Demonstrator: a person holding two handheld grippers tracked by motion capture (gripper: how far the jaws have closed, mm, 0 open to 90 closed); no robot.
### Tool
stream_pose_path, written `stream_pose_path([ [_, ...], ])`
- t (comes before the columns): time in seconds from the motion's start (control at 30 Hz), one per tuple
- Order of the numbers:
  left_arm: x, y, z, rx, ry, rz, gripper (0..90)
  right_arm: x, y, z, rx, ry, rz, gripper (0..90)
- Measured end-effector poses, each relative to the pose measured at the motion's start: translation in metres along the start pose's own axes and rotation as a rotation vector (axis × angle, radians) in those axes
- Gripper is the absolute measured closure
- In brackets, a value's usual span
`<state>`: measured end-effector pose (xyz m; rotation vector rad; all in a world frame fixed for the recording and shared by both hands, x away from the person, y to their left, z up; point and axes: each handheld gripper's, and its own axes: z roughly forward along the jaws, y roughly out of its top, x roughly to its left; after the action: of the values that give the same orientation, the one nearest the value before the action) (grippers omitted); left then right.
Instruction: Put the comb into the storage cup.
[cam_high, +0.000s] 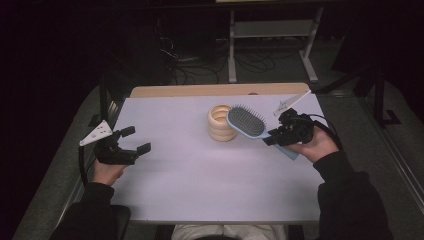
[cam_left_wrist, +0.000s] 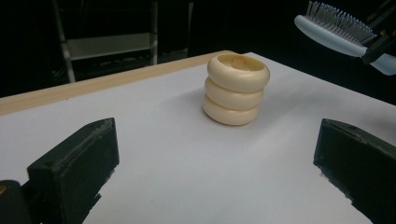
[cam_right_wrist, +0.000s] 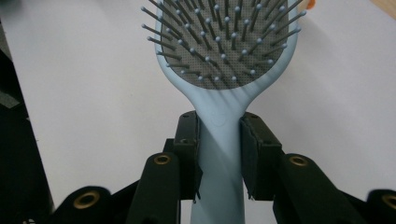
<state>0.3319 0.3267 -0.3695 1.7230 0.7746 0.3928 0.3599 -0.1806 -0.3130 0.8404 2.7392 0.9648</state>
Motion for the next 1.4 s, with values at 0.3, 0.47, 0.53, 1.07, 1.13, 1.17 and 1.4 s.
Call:
stream_pose_path([
  [0.3, -0.014, 0.024, 0.016, 0.021, -0.032, 0.068, 0.0, 0.005, 0.016, 0.002, -0.020, -0.003, -0.036, 69.0],
  [0.47, -0.018, 0.030, 0.028, 0.010, -0.059, 0.056, 0.0, 0.007, 0.024, 0.003, -0.021, -0.002, -0.049, 69.0],
  [0.53, -0.020, 0.032, 0.033, 0.015, -0.072, 0.058, 0.0, 0.008, 0.027, 0.002, -0.024, -0.001, -0.053, 69.0],
  [1.07, -0.025, 0.054, 0.055, -0.001, -0.106, 0.034, 0.3, 0.022, 0.067, 0.004, -0.058, 0.014, -0.110, 69.0],
  [1.13, -0.026, 0.056, 0.056, -0.002, -0.108, 0.036, 0.3, 0.022, 0.069, 0.005, -0.056, 0.015, -0.114, 69.0],
  [1.17, -0.026, 0.059, 0.057, 0.006, -0.110, 0.036, 0.3, 0.023, 0.072, 0.006, -0.056, 0.012, -0.118, 69.0],
  [1.4, -0.032, 0.080, 0.069, 0.039, -0.122, 0.055, 0.3, 0.025, 0.084, 0.012, -0.057, 0.019, -0.134, 69.0],
])
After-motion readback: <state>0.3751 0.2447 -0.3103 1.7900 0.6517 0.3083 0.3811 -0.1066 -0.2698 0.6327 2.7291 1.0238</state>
